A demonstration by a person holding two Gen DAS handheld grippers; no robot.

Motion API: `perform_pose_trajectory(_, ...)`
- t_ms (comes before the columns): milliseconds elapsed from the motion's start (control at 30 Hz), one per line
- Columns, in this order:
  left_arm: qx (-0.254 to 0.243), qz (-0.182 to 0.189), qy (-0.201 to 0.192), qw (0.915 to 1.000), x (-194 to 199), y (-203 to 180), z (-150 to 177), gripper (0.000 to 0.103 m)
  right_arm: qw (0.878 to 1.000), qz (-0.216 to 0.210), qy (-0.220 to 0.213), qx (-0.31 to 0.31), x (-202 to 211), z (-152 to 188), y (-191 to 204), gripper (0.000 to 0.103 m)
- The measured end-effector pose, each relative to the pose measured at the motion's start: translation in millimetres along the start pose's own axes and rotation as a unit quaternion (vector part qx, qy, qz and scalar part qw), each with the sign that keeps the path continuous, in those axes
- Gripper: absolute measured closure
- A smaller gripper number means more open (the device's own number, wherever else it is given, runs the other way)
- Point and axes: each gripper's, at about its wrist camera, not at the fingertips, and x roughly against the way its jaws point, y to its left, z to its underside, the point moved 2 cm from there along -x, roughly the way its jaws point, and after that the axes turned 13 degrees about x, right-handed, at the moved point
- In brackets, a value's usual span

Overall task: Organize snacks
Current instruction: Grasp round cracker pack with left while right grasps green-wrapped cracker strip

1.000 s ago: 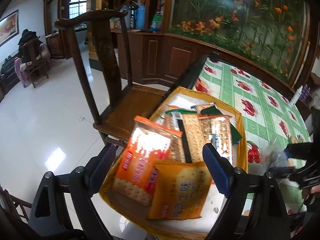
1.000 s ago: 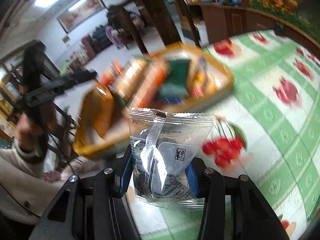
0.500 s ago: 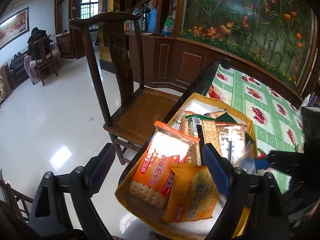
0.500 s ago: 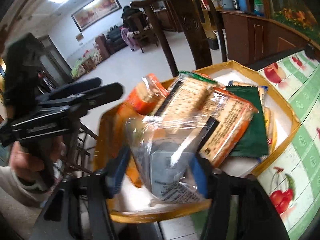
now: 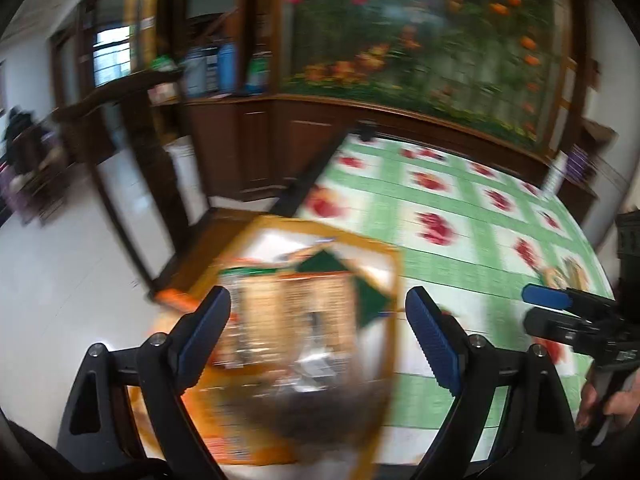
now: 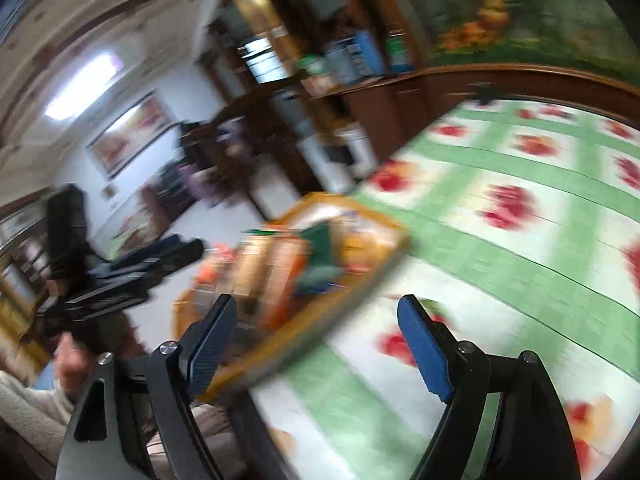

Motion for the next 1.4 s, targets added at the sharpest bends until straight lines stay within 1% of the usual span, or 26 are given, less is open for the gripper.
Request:
perform_pose_trajectory(33, -0.009, 0.007, 0.003, 0.9999, -3, -11, 1, 0.014, 1.0, 0.024, 0.003, -0.007, 10, 8, -12, 0.021)
perform_pose_trajectory(133, -0.042, 0.036, 0.024, 0.9982, -16, -54, 8, 0.014, 0.997, 0.07, 0.0, -0.018, 39, 21, -35, 0.021)
perform_pose_trajectory(167, -0.051, 0.052, 0.038, 0.9966, -24, -72, 11, 0.014, 0.996, 0.086, -0.004, -0.022, 54, 27, -44, 0.021)
perform_pose_trajectory(267, -0.073, 0.079, 0.064, 0.9921, -37, -113, 20, 0.014, 0.991, 0.125, -0.004, -0.046, 89, 43, -75, 0.021)
perform_pose_trajectory(333, -0.087, 0.098, 0.085, 0.9878, -47, -141, 25, 0.014, 0.985, 0.158, 0.002, -0.069, 104, 51, -94, 0.021)
perform_pose_trajectory(467, -0.105, 0.132, 0.133, 0.9767, -71, -200, 39, 0.014, 0.967, 0.218, -0.003, -0.135, 141, 69, -140, 0.019)
perform_pose_trajectory(533, -0.115, 0.133, 0.147, 0.9734, -81, -221, 45, 0.014, 0.955, 0.256, 0.009, -0.148, 151, 73, -157, 0.016)
perform_pose_trajectory(600, -0.13, 0.134, 0.156, 0.9699, -91, -246, 52, 0.014, 0.948, 0.278, 0.02, -0.153, 153, 76, -165, 0.016)
perform_pose_trajectory(667, -0.138, 0.131, 0.165, 0.9678, -103, -270, 58, 0.014, 0.946, 0.28, 0.023, -0.164, 158, 80, -176, 0.016)
perform_pose_trajectory(733, -0.133, 0.137, 0.175, 0.9659, -114, -287, 62, 0.014, 0.942, 0.287, 0.024, -0.173, 159, 80, -185, 0.016)
perform_pose_trajectory(833, -0.127, 0.135, 0.192, 0.9639, -135, -311, 64, 0.014, 0.928, 0.317, 0.044, -0.19, 162, 84, -205, 0.016)
perform_pose_trajectory(867, -0.124, 0.136, 0.195, 0.9634, -140, -317, 64, 0.014, 0.926, 0.318, 0.045, -0.198, 162, 86, -211, 0.016)
perform_pose_trajectory(933, -0.126, 0.149, 0.199, 0.9603, -147, -327, 64, 0.014, 0.928, 0.304, 0.036, -0.211, 166, 89, -217, 0.015)
perform_pose_trajectory(1000, -0.168, 0.17, 0.212, 0.9476, -155, -342, 66, 0.014, 0.928, 0.301, 0.037, -0.215, 170, 93, -219, 0.015)
perform_pose_trajectory(1033, -0.183, 0.177, 0.216, 0.9426, -157, -347, 67, 0.014, 0.928, 0.303, 0.038, -0.215, 172, 95, -219, 0.015)
perform_pose_trajectory(1100, -0.233, 0.211, 0.228, 0.9216, -159, -356, 71, 0.014, 0.928, 0.3, 0.032, -0.217, 176, 98, -220, 0.015)
perform_pose_trajectory(1167, -0.284, 0.223, 0.237, 0.9021, -164, -364, 78, 0.014, 0.928, 0.299, 0.025, -0.223, 180, 100, -224, 0.015)
perform_pose_trajectory(1200, -0.3, 0.226, 0.238, 0.8957, -166, -366, 81, 0.014, 0.927, 0.3, 0.023, -0.225, 181, 100, -226, 0.015)
perform_pose_trajectory(1233, -0.321, 0.233, 0.241, 0.8858, -170, -370, 85, 0.014, 0.926, 0.301, 0.022, -0.228, 181, 100, -228, 0.015)
perform_pose_trajectory(1267, -0.335, 0.236, 0.244, 0.879, -173, -373, 87, 0.014, 0.925, 0.3, 0.022, -0.232, 179, 99, -233, 0.015)
perform_pose_trajectory(1300, -0.344, 0.237, 0.246, 0.8746, -175, -374, 89, 0.014, 0.925, 0.299, 0.023, -0.234, 178, 99, -234, 0.015)
perform_pose_trajectory(1333, -0.358, 0.242, 0.25, 0.8665, -179, -378, 93, 0.014, 0.924, 0.299, 0.024, -0.236, 175, 98, -237, 0.015)
perform_pose_trajectory(1400, -0.375, 0.246, 0.243, 0.8601, -182, -384, 96, 0.014, 0.923, 0.301, 0.031, -0.238, 169, 96, -240, 0.015)
